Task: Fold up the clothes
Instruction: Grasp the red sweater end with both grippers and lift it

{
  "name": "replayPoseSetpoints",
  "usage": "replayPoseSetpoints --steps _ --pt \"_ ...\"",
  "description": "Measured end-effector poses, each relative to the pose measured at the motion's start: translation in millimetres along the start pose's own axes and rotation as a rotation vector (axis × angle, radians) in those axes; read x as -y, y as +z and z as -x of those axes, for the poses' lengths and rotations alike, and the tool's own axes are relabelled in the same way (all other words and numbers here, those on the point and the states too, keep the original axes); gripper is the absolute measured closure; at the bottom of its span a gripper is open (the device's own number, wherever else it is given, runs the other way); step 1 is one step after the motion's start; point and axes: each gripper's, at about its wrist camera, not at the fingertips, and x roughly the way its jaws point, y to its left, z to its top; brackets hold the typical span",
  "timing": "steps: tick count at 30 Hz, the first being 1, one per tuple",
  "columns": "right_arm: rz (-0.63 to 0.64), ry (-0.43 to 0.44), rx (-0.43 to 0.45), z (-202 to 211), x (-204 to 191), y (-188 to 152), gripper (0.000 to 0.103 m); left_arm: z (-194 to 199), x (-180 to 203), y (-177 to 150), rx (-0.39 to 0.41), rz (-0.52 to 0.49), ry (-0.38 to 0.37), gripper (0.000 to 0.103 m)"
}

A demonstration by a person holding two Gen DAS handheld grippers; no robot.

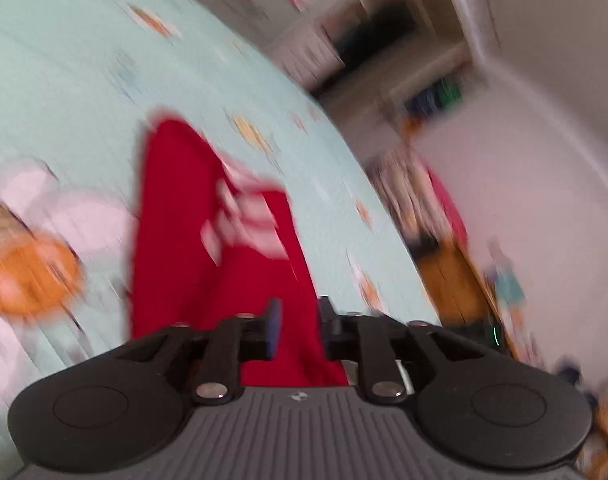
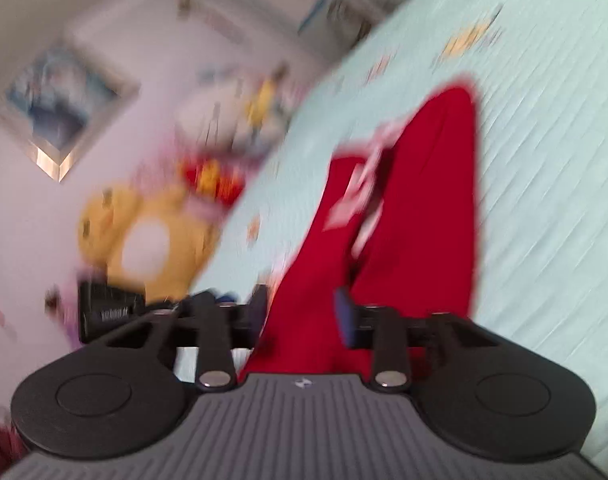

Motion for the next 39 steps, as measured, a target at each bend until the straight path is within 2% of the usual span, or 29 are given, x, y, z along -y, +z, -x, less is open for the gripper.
replayPoseSetpoints --steps 2,4,7,14,16,17,18,19,21,22,27,30,33,35,37,39 --pt "-0.052 -0.100 0.052 2 23 18 0.049 -14 -20 17 0.039 0.042 0.110 0.068" --pt "-0.070 -0.098 0.032 -14 33 31 0.048 -31 -44 32 0.026 0.085 0.170 0.068" --pt "-0.092 -0.082 -0.005 -40 46 50 0.048 -63 -66 50 -0.028 0.130 0.156 0.066" --pt "-0.130 -0.056 -0.094 -97 72 91 0.048 -117 -83 87 -0.019 0.210 0.091 0.066" --pt "-0.111 -0.072 -0.121 -109 73 99 0.058 -121 -80 91 -0.017 0.207 0.106 0.078" --pt "-0.078 -0.101 -0.130 -113 70 101 0.076 -123 -76 92 -0.015 0.187 0.125 0.082" --pt "-0.043 -0.135 -0.138 -117 66 102 0.089 -124 -69 91 -0.013 0.147 0.153 0.087" --pt "-0.007 -0.168 -0.145 -121 62 103 0.089 -124 -62 90 -0.008 0.101 0.179 0.088" --pt "0.054 -0.170 -0.103 -110 44 100 0.090 -114 -45 90 0.013 0.007 0.202 0.089" --pt "0.077 -0.160 -0.075 -104 35 99 0.090 -106 -37 90 0.026 -0.014 0.190 0.090" --pt "0.208 -0.090 0.015 -61 -30 89 0.090 -41 23 81 0.100 -0.115 0.093 0.090" --pt "0.325 -0.045 0.053 -18 -79 66 0.090 11 62 63 0.141 -0.196 0.032 0.090" --pt "0.461 -0.023 0.075 25 -124 30 0.090 62 91 28 0.166 -0.264 -0.023 0.089" --pt "0.570 -0.046 0.061 55 -148 -5 0.090 93 100 -6 0.162 -0.311 -0.045 0.089" --pt "0.702 -0.110 0.024 79 -163 -52 0.090 121 104 -46 0.144 -0.364 -0.057 0.085" --pt "0.844 -0.188 -0.025 97 -173 -104 0.089 135 97 -92 0.101 -0.455 -0.011 0.081"
